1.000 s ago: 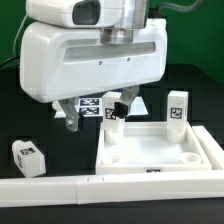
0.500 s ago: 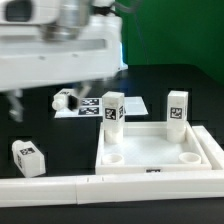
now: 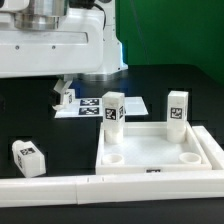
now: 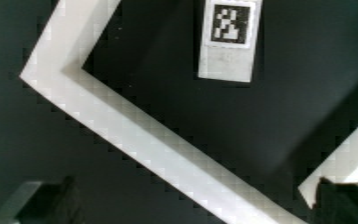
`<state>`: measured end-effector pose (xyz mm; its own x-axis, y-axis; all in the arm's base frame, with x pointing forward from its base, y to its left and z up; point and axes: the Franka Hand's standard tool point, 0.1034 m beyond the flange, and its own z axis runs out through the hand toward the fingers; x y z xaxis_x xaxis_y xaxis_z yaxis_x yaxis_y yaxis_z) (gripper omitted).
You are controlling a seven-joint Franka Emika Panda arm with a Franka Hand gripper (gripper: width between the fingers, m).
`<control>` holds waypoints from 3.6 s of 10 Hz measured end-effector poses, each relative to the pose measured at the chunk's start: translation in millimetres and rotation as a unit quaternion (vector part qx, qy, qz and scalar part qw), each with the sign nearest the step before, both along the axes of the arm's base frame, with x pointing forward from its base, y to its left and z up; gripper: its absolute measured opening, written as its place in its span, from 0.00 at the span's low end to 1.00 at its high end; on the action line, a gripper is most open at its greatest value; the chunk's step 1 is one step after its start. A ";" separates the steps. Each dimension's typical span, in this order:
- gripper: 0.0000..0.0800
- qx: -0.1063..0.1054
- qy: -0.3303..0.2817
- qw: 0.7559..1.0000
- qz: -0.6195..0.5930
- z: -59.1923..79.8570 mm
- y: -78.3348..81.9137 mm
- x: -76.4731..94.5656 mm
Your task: Assemble square table
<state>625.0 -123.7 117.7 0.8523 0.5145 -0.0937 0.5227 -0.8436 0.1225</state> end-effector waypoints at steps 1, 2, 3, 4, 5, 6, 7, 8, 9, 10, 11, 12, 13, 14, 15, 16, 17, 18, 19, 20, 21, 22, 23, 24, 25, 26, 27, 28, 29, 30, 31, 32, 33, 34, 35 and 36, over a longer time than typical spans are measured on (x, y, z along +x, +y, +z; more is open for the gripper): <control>0.81 0.004 0.012 0.999 -0.031 -9.6 -8.4 -21.6; 0.81 0.005 0.025 0.998 -0.055 -17.6 -14.5 -39.8; 0.81 0.008 0.044 0.995 -0.087 -19.7 -14.9 -52.2; 0.81 0.008 0.060 0.992 -0.110 -14.3 -17.2 -52.2; 0.81 0.007 0.052 0.993 -0.101 -14.7 -17.2 -47.2; 0.81 0.007 0.053 0.993 -0.101 -15.9 -16.7 -48.6; 0.81 0.007 0.058 0.993 -0.103 -16.5 -15.9 -49.8; 0.81 0.006 0.066 0.992 -0.106 -18.8 -13.6 -52.5; 0.81 0.002 0.079 0.983 -0.167 -24.2 -8.9 -63.4; 0.81 -0.007 0.120 0.968 -0.219 -27.7 -3.0 -83.2; 0.81 -0.013 0.159 0.960 -0.231 -28.3 -1.3 -92.2; 0.81 -0.021 0.175 0.959 -0.222 -30.9 -1.2 -90.4; 0.81 -0.027 0.205 0.953 -0.224 -31.7 0.7 -94.3; 0.81 -0.034 0.240 0.943 -0.226 -32.7 2.1 -97.6; 0.81 -0.034 0.257 0.935 -0.240 -36.3 3.3 -100.9; 0.81 -0.019 0.282 0.918 -0.279 -39.3 4.2 -119.8; 0.81 0.003 0.306 0.901 -0.308 -39.6 5.7 -138.8; 0.81 0.006 0.315 0.896 -0.312 -39.5 3.3 -146.8; 0.81 0.005 0.314 0.897 -0.310 -40.4 4.0 -145.2; 0.81 0.005 0.314 0.897 -0.310 -40.7 4.5 -145.3; 0.81 0.005 0.314 0.897 -0.310 -40.9 4.4 -145.6; 0.81 0.005 0.316 0.896 -0.313 -41.9 3.8 -147.6; 0.81 0.003 0.323 0.889 -0.324 -45.7 -0.2 -156.2; 0.81 0.003 0.340 0.880 -0.333 -55.8 -5.0 -178.9; 0.81 0.000 0.372 0.860 -0.350 -64.0 -4.8 -208.5; 0.81 -0.006 0.394 0.847 -0.358 -61.9 -1.0 -217.2; 0.81 -0.005 0.390 0.849 -0.356 -62.9 -1.6 -213.9; 0.81 -0.005 0.390 0.849 -0.356 -63.2 -1.5 -214.5; 0.81 -0.006 0.391 0.849 -0.356 -63.5 -1.4 -214.8; 0.81 -0.006 0.393 0.848 -0.356 -64.7 -1.1 -217.4; 0.81 -0.002 0.406 0.837 -0.367 -70.2 0.8 -231.6; 0.81 0.000 0.426 0.818 -0.386 -77.2 6.0 -255.7; 0.81 -0.003 0.441 0.804 -0.400 -80.0 11.2 -270.8; 0.81 -0.002 0.437 0.808 -0.395 -78.8 9.6 -265.5; 0.81 -0.002 0.435 0.810 -0.395 -78.5 9.1 -262.8; 0.81 -0.002 0.436 0.809 -0.395 -79.1 9.2 -263.7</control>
Offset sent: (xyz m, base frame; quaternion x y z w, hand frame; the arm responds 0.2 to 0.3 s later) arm -0.0135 -0.0179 0.0177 0.0628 -0.1033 0.1738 0.9773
